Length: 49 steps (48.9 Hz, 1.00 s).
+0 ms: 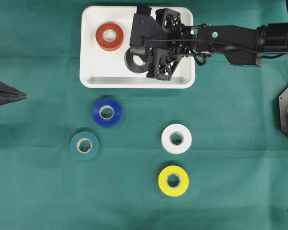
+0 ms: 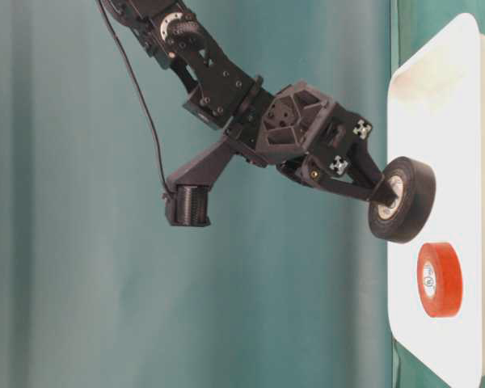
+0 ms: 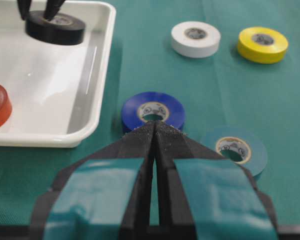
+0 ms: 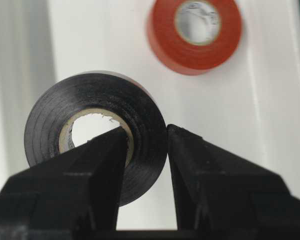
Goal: Put the tape into the white case with the right arm.
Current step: 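Lift the black tape and carry it into the white tray, then release the black tape in the tray and retract the right arm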
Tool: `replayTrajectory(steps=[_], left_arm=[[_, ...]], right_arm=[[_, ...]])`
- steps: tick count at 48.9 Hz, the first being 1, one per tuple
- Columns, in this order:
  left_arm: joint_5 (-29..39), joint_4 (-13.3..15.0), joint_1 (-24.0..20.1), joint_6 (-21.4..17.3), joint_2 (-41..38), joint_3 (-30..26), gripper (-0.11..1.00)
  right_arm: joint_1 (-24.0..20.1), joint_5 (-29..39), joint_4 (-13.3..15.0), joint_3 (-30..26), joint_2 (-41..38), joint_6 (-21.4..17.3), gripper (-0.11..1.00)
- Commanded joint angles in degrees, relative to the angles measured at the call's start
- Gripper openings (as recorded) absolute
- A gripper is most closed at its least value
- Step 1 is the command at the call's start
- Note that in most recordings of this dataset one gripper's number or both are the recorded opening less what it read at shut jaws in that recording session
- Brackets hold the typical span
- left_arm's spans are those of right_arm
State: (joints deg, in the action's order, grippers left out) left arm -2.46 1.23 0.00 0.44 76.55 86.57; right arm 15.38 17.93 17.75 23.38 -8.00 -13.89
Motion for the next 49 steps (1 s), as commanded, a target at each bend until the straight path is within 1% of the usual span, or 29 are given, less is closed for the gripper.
replayTrajectory(steps=[1, 20, 22, 25, 31, 32, 33, 42, 49], left_arm=[[-0.26, 0.09, -0.09, 0.09, -0.35, -0.79, 0.0], [-0.26, 0.09, -0.09, 0.09, -0.35, -0.79, 0.0], [-0.26, 0.09, -0.09, 0.09, -0.35, -0.7, 0.0], [-0.26, 0.09, -0.09, 0.09, -0.35, -0.7, 0.0], [-0.26, 0.09, -0.09, 0.0, -0.35, -0.7, 0.0], [-0.26, 0.09, -0.09, 0.09, -0.35, -0.79, 0.0], [-0.26, 0.09, -0.09, 0.09, -0.35, -0.7, 0.0], [-0.26, 0.09, -0.09, 0.09, -0.35, -0.7, 0.0], [-0.26, 0.09, -0.09, 0.09, -0.35, -0.79, 0.0]], right_arm=[[0.88, -0.53, 0.09, -1.58, 0.44, -0.18, 0.0], [1.05, -0.53, 0.09, -1.49, 0.44, -0.26, 0.0], [0.97, -0.53, 0.09, -1.41, 0.35, -0.26, 0.04], [0.88, -0.44, 0.09, -1.41, 0.35, -0.26, 0.16], [0.79, -0.53, 0.09, -1.23, 0.35, -0.18, 0.51], [0.79, -0.53, 0.09, -1.23, 0.44, -0.18, 0.57], [0.79, -0.53, 0.09, -1.14, 0.44, -0.18, 0.6], [0.88, -0.35, 0.09, -0.79, 0.62, -0.09, 0.59], [0.88, 0.18, 0.09, 1.49, 2.37, 0.0, 0.59]])
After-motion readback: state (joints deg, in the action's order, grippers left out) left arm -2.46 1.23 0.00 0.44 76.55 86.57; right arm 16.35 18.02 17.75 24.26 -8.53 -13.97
